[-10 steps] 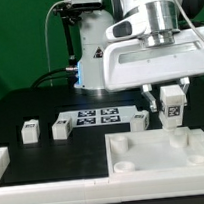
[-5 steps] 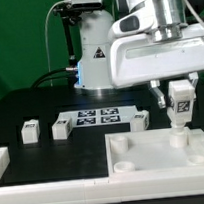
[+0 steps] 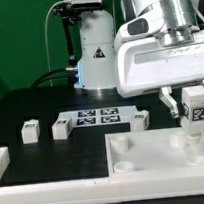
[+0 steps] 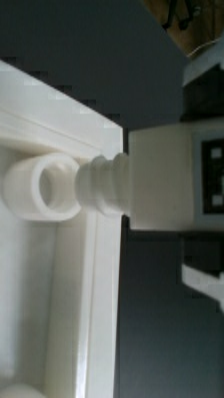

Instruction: Assemble one leg

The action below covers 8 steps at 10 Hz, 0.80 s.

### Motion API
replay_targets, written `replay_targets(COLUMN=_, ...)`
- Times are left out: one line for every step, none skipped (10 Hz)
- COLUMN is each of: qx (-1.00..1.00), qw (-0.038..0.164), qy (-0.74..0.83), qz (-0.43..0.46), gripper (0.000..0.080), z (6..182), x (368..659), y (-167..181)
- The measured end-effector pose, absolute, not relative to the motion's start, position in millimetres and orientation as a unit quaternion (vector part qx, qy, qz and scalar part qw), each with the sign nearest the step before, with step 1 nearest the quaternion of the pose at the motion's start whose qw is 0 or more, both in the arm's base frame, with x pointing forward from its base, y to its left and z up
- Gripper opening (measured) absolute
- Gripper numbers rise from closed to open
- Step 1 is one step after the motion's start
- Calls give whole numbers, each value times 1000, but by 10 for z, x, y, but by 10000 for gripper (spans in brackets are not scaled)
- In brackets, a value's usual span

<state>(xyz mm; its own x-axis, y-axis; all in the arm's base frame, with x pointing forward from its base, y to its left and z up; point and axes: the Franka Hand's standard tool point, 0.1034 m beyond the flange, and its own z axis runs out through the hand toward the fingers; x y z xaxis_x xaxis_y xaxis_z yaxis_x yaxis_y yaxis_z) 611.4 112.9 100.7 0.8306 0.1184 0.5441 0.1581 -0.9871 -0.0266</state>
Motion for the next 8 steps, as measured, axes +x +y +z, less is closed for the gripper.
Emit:
replay_targets(qx=-956, qw=35, qy=-72, qz=-281, gripper=290, z=983, x=6105, y=1122)
replay_targets(qx=-956, qw=32, qy=-70, qz=-283, gripper=290, z=891, x=6069, y=1094)
replay_targets(qx=-957, qw=32, qy=-70, qz=-280, gripper=290, z=843, x=6054, y=1098)
replay_targets(qx=-957, qw=32, qy=-70, qz=-279, gripper=290, z=803, x=6044, y=1095)
replay_targets(qx=-957, qw=31, qy=-70, qz=-280, gripper=290, z=754, x=6037, y=1102)
replay_targets(qx=-955, qw=31, qy=-71, qz=-285, gripper=290, z=753, x=6060, y=1116)
replay_targets(qx=-954, qw=31, qy=-71, qz=-289, gripper=290, z=749, x=6076, y=1131)
replay_targets(qx=-954, qw=32, qy=-72, qz=-289, gripper=290, z=747, x=6088, y=1140)
